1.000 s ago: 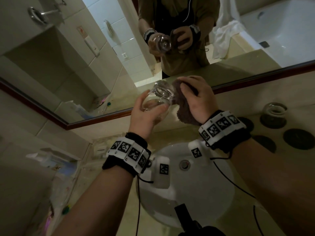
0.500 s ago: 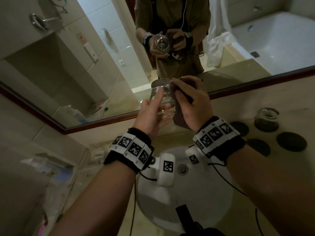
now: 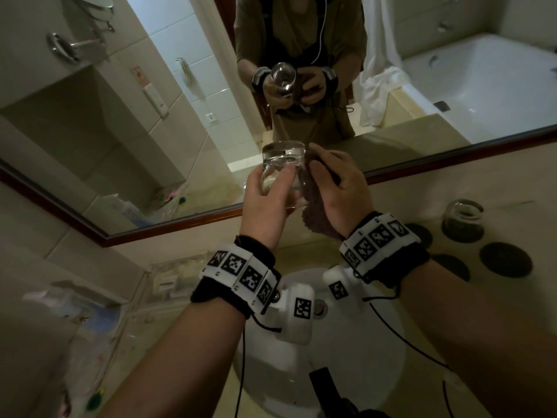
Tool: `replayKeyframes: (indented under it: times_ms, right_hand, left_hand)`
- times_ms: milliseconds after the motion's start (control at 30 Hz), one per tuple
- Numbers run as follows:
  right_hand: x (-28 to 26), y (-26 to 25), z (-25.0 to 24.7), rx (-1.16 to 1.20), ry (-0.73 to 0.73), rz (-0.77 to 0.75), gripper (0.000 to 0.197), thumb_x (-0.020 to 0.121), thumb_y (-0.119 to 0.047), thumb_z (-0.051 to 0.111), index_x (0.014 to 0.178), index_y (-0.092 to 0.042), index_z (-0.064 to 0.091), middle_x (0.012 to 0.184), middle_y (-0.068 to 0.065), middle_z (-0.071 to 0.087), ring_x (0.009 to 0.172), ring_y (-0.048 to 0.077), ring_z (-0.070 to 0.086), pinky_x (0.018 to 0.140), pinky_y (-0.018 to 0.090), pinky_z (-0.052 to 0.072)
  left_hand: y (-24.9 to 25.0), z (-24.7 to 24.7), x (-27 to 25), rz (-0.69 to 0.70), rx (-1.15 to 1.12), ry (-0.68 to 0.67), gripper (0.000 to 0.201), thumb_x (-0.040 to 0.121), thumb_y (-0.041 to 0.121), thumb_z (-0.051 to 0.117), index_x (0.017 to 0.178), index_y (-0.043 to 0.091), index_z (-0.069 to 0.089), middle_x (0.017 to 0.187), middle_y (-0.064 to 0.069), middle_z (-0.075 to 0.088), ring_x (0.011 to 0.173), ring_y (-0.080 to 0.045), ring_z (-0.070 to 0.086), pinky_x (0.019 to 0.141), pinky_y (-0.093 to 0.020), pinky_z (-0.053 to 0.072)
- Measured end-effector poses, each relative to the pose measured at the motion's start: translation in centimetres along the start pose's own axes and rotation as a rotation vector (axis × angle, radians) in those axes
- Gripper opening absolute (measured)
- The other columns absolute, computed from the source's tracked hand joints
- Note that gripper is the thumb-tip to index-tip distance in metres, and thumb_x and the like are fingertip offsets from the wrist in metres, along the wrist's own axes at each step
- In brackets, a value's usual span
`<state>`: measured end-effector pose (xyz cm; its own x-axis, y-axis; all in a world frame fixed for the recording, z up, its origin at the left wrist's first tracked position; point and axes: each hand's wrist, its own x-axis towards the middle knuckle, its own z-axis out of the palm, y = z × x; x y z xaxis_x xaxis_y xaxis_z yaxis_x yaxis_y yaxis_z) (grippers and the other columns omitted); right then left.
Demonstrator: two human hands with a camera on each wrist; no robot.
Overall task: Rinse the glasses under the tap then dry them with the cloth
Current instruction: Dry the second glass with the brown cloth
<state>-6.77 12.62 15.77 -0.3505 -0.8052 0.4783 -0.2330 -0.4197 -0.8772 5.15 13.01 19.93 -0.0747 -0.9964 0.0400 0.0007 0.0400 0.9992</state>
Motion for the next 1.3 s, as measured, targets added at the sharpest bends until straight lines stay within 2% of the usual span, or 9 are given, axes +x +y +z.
replayKeyframes:
  times_ms: [167, 400, 533, 667, 867, 967, 1067, 1200, 1300]
  right_hand:
    - [-0.3, -1.5, 0.2, -0.083, 0.030, -0.144, 0.037, 0.091, -0.028, 0.051, 0.124, -0.015, 0.062, 0.123, 0.006, 0.047, 0.104, 0.005, 0.046, 0.089, -0.001, 0.032]
    - [0.1, -0.5, -0.1, -0.010, -0.073, 0.058, 0.029, 0.098, -0.023, 0.049, 0.123, -0.016, 0.062, 0.118, 0.006, 0.059, 0.106, 0.011, 0.055, 0.085, 0.000, 0.035]
    - [-1.2, -1.6, 0.1, -0.110, -0.096, -0.077, 0.032, 0.095, -0.025, 0.052, 0.124, -0.016, 0.062, 0.120, 0.007, 0.053, 0.104, 0.008, 0.049, 0.087, -0.002, 0.031]
    - [-2.3, -2.0, 0.3, -0.214, -0.126, -0.199, 0.040, 0.091, -0.032, 0.051, 0.127, -0.016, 0.060, 0.121, 0.006, 0.049, 0.104, 0.007, 0.045, 0.090, -0.002, 0.029]
    - [-2.6, -1.6, 0.5, -0.098, -0.171, 0.052, 0.031, 0.098, -0.025, 0.048, 0.126, -0.016, 0.060, 0.120, 0.001, 0.056, 0.108, 0.011, 0.053, 0.093, 0.014, 0.038]
    - [-3.2, -2.3, 0.9, -0.160, -0.195, -0.056, 0.033, 0.095, -0.022, 0.053, 0.127, -0.015, 0.060, 0.117, -0.003, 0.050, 0.104, 0.005, 0.048, 0.088, 0.001, 0.032]
    - [-4.0, -2.4, 1.3, -0.229, -0.218, -0.144, 0.035, 0.093, -0.023, 0.056, 0.128, -0.016, 0.059, 0.116, -0.006, 0.045, 0.104, 0.002, 0.043, 0.089, -0.001, 0.030]
    - [-3.9, -1.4, 1.0, 0.003, -0.175, 0.138, 0.030, 0.097, -0.027, 0.049, 0.125, -0.020, 0.060, 0.116, -0.002, 0.058, 0.105, 0.010, 0.056, 0.094, 0.024, 0.045]
    - [-3.9, -1.4, 0.4, 0.010, -0.170, 0.180, 0.031, 0.098, -0.025, 0.047, 0.127, -0.021, 0.057, 0.112, -0.004, 0.059, 0.106, 0.012, 0.057, 0.091, 0.020, 0.042]
  left_hand:
    - [0.5, 0.2, 0.0, 0.020, -0.006, 0.022, 0.048, 0.089, 0.034, 0.066, 0.131, 0.017, 0.048, 0.116, -0.005, 0.065, 0.098, -0.023, 0.069, 0.090, -0.047, 0.056]
    - [-0.1, -0.7, -1.2, -0.047, -0.073, -0.011, 0.044, 0.093, 0.033, 0.060, 0.132, 0.017, 0.048, 0.103, -0.004, 0.069, 0.088, -0.021, 0.067, 0.077, -0.034, 0.056]
    - [-0.6, -1.1, -1.6, -0.035, -0.051, 0.034, 0.043, 0.092, 0.032, 0.062, 0.131, 0.017, 0.048, 0.099, -0.002, 0.070, 0.083, -0.017, 0.069, 0.085, -0.042, 0.056]
    - [-0.9, -2.1, -2.1, -0.067, -0.097, -0.006, 0.040, 0.093, 0.036, 0.059, 0.128, 0.019, 0.052, 0.105, -0.005, 0.070, 0.087, -0.017, 0.068, 0.081, -0.038, 0.058]
    - [-1.6, -3.1, -3.1, -0.120, -0.129, -0.016, 0.035, 0.091, 0.042, 0.060, 0.121, 0.025, 0.054, 0.114, -0.005, 0.067, 0.096, -0.022, 0.068, 0.079, -0.033, 0.055]
    - [-2.2, -3.6, -3.4, -0.145, -0.127, -0.001, 0.031, 0.092, 0.041, 0.059, 0.119, 0.027, 0.054, 0.116, -0.003, 0.068, 0.095, -0.017, 0.070, 0.078, -0.033, 0.057]
    - [-2.5, -3.8, -4.0, -0.150, -0.149, -0.002, 0.025, 0.095, 0.038, 0.056, 0.117, 0.027, 0.053, 0.111, -0.002, 0.069, 0.083, -0.008, 0.072, 0.064, -0.024, 0.055]
    - [-2.2, -3.5, -4.6, -0.107, -0.135, -0.023, 0.031, 0.095, 0.035, 0.056, 0.123, 0.022, 0.052, 0.103, 0.001, 0.068, 0.076, -0.008, 0.070, 0.060, -0.020, 0.052]
    - [-1.8, -3.0, -4.5, -0.088, -0.070, -0.018, 0.041, 0.092, 0.037, 0.059, 0.129, 0.021, 0.050, 0.107, 0.000, 0.067, 0.079, -0.008, 0.069, 0.067, -0.025, 0.056]
